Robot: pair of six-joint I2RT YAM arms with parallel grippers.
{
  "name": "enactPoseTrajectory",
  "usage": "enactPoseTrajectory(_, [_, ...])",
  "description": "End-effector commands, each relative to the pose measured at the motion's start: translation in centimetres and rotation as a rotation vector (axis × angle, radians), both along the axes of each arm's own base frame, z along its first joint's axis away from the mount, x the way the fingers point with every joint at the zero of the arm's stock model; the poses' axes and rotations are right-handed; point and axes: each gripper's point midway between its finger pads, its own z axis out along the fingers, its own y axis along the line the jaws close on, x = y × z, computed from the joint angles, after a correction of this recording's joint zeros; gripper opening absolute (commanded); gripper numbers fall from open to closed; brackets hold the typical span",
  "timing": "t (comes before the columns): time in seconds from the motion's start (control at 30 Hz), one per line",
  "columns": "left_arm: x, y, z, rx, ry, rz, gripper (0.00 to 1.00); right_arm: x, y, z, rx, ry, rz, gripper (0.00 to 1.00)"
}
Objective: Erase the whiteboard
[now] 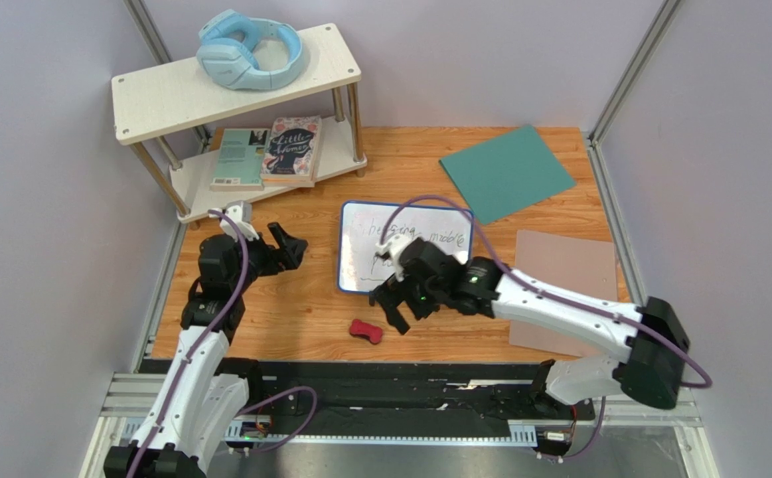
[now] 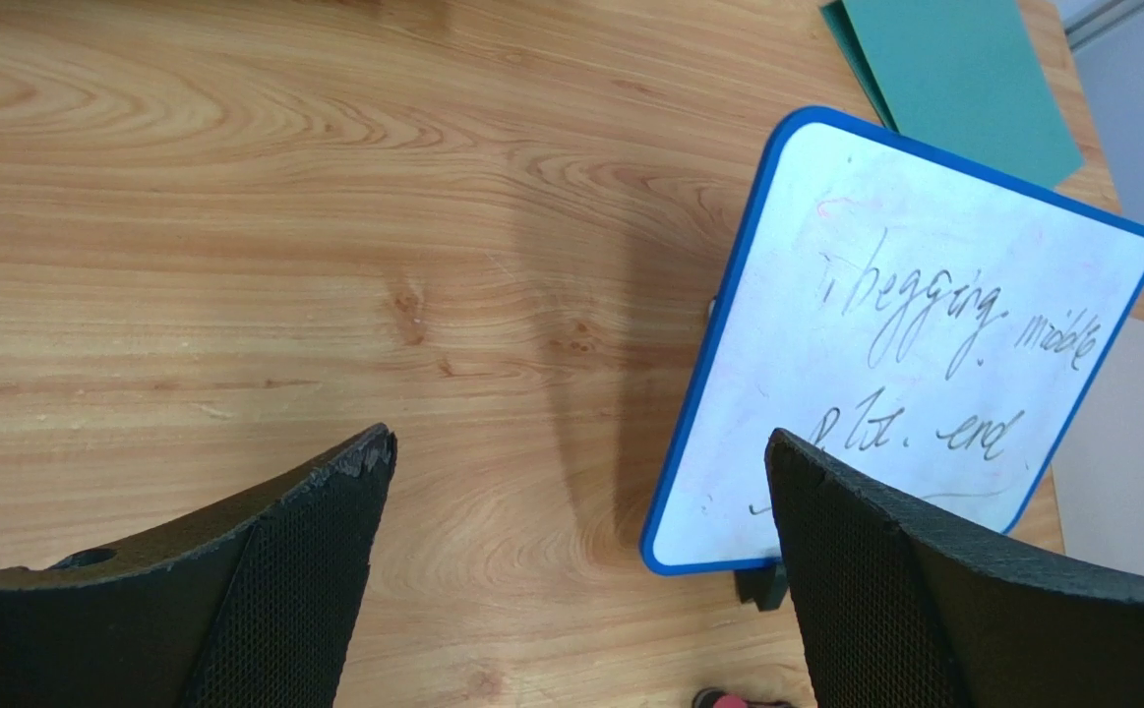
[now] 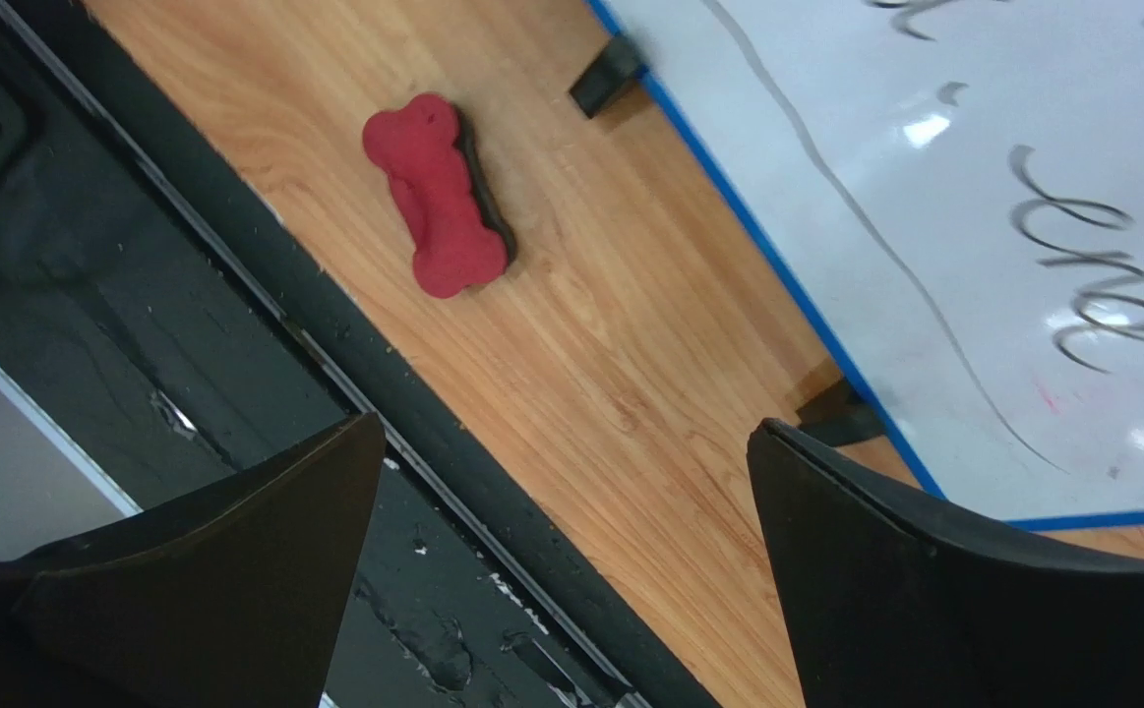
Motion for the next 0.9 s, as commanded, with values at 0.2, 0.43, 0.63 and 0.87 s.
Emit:
enactPoseTrajectory(0.2, [0.4,-1.6,-1.1,-0.054,0.092,-0.074,0.99,-1.7,5.9,-3.1,-0.299,-0.132,0.3,0.87])
enactPoseTrajectory(0.43, [1.0,1.3,-2.0,0.002,0.233,0.076,0.99,-1.4,8.4,-4.8,-0.328,-0.108,0.383,0.69])
enactPoseTrajectory(0.63, [1.4,3.0,-2.7,-0.012,0.306,0.144,0.99,-1.5,10.0,-6.5,-0.356,-0.064,0.44,0.58])
enactPoseTrajectory(0.87, [1.5,3.5,-4.3,-0.039,0.379,0.138,0.99,-1.9,10.2,-7.8,-0.381,0.006,0.476,0.55])
